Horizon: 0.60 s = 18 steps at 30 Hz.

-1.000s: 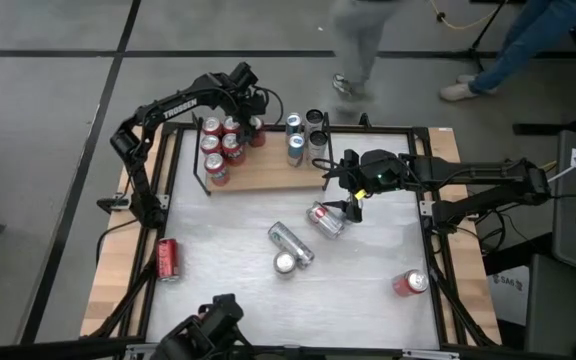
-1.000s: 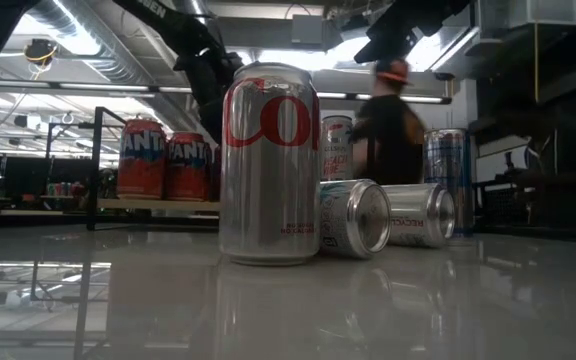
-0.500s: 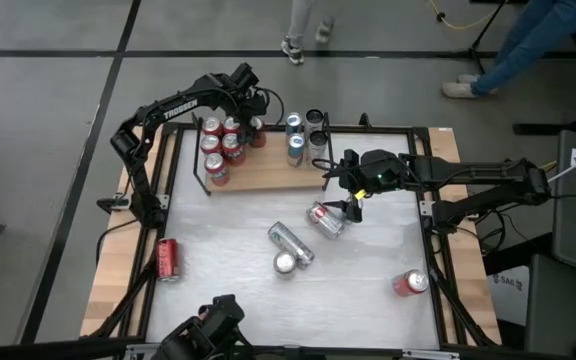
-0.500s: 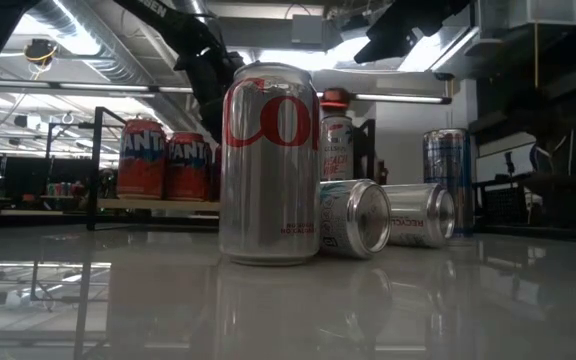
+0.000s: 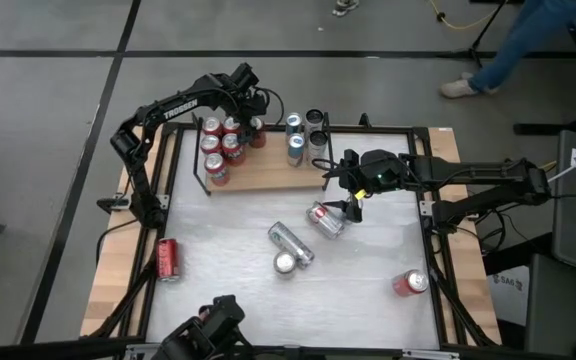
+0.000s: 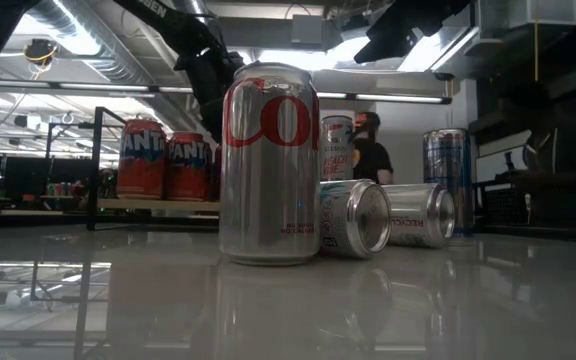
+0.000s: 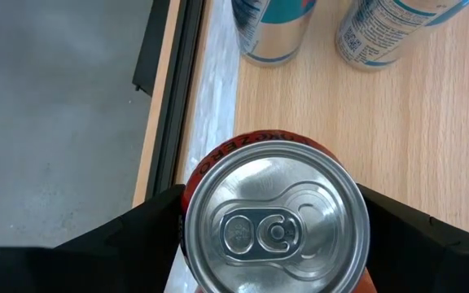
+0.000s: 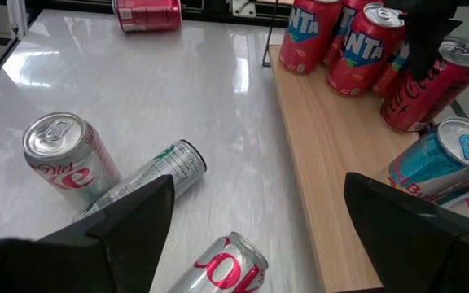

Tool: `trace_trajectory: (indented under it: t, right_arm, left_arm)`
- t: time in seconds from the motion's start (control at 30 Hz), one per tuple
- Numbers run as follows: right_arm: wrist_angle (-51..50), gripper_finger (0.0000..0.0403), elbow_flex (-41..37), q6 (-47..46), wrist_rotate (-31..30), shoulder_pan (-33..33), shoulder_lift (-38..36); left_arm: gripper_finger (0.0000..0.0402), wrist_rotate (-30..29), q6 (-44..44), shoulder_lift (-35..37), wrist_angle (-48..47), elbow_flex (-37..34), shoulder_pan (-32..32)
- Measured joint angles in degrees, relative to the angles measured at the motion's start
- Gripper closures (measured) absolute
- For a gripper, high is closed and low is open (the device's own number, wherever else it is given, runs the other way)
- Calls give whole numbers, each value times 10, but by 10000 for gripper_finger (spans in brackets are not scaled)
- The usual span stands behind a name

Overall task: Place canned beverage on shelf
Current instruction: Put the red black soda can on the shelf

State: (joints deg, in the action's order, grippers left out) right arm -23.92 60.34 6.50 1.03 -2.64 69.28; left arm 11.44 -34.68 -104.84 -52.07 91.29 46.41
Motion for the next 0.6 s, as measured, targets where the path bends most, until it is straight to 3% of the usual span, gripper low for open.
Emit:
trace_trajectory:
  t: [0.6]
  right_arm:
    - [0, 54, 0, 0, 0, 0, 0]
  left_arm:
    - [40, -1, 0, 2, 4, 0, 0]
